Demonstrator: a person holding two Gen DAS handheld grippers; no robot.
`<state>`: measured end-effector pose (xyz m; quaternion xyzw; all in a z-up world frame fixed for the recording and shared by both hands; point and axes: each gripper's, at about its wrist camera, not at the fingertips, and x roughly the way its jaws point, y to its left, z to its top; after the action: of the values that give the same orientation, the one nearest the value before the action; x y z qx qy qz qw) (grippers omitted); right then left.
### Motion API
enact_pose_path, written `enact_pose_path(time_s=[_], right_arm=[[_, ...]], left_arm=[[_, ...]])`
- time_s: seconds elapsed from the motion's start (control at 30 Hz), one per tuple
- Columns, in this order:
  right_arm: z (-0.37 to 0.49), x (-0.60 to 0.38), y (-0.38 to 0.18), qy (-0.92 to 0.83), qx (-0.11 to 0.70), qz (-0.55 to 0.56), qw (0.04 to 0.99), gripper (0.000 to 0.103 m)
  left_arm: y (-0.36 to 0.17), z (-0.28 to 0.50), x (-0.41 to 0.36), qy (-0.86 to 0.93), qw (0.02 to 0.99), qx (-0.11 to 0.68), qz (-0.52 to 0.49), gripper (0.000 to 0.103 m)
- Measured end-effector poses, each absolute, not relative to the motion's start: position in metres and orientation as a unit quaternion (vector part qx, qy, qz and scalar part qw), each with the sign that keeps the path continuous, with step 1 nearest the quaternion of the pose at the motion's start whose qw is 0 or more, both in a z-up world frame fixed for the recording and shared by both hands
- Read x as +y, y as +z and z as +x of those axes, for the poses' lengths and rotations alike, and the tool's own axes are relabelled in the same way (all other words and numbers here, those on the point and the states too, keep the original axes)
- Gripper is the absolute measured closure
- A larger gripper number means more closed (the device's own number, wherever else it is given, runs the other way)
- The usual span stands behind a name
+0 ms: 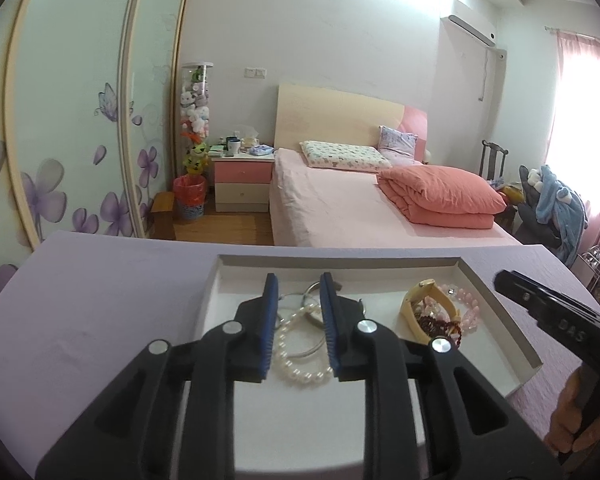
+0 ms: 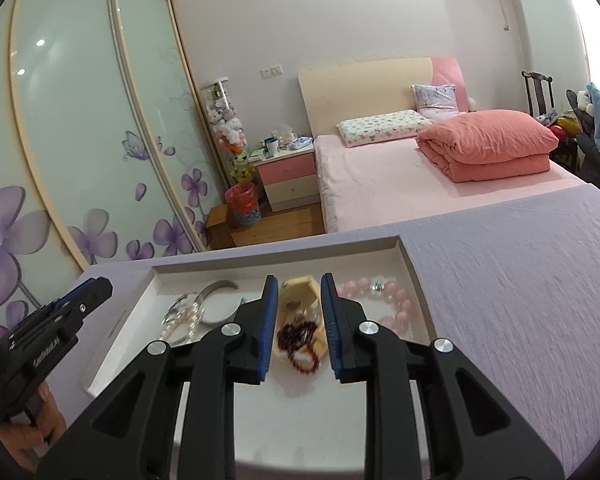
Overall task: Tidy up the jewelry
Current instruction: 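Carry the pearl bracelet into the tray with the left tool while the right tool drops the pearl stud there, then grasp the dangling pearl earring with the right tool while the left tool withdraws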
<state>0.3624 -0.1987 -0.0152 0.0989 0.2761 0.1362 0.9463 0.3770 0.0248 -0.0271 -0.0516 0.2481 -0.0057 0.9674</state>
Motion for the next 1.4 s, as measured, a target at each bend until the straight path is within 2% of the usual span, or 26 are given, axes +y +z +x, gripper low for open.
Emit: enact_pose_path(time_s=[0.2, 0.5, 0.77, 0.8, 0.9, 0.97, 1.03, 1.3, 1.4], right_arm=[[0.331, -0.196, -0.023, 0.164, 0.29, 0.078, 0.94, 0.08], [0.288, -0.192, -0.053, 0.207, 0.364, 0.059, 0.906, 0.08], [0.268, -0.165, -0.067, 0.231, 0.408, 0.003, 0.883, 0.08], [0.268, -0.161, -0.068, 0.23, 0.413, -0.004, 0.881, 0.079], [0.271, -0.153, -0.071, 0.221, 0.419, -0.02, 0.88, 0.067], [0.269, -0.149, -0.071, 0.214, 0.417, -0.044, 0.882, 0.068], [0.268, -0.147, -0.073, 0.205, 0.421, -0.064, 0.881, 0.094], [0.261, -0.181, -0.073, 0.172, 0.427, -0.015, 0.888, 0.096], [0.256, -0.2, -0.07, 0.153, 0.42, -0.001, 0.894, 0.1]], left_arm=[[-0.028, 0.348, 0.044, 0.012, 0.967, 0.248, -0.062, 0.077], [-0.033, 0.307, 0.066, 0.035, 0.967, 0.241, -0.077, 0.071], [-0.033, 0.304, 0.073, 0.039, 0.965, 0.246, -0.085, 0.071], [-0.033, 0.304, 0.073, 0.037, 0.965, 0.246, -0.085, 0.071], [-0.032, 0.306, 0.068, 0.033, 0.965, 0.248, -0.081, 0.071], [-0.032, 0.306, 0.066, 0.031, 0.965, 0.25, -0.08, 0.071], [-0.032, 0.306, 0.063, 0.029, 0.964, 0.251, -0.079, 0.071], [-0.035, 0.302, 0.057, 0.023, 0.963, 0.258, -0.076, 0.071], [-0.036, 0.297, 0.054, 0.018, 0.963, 0.26, -0.074, 0.07]])
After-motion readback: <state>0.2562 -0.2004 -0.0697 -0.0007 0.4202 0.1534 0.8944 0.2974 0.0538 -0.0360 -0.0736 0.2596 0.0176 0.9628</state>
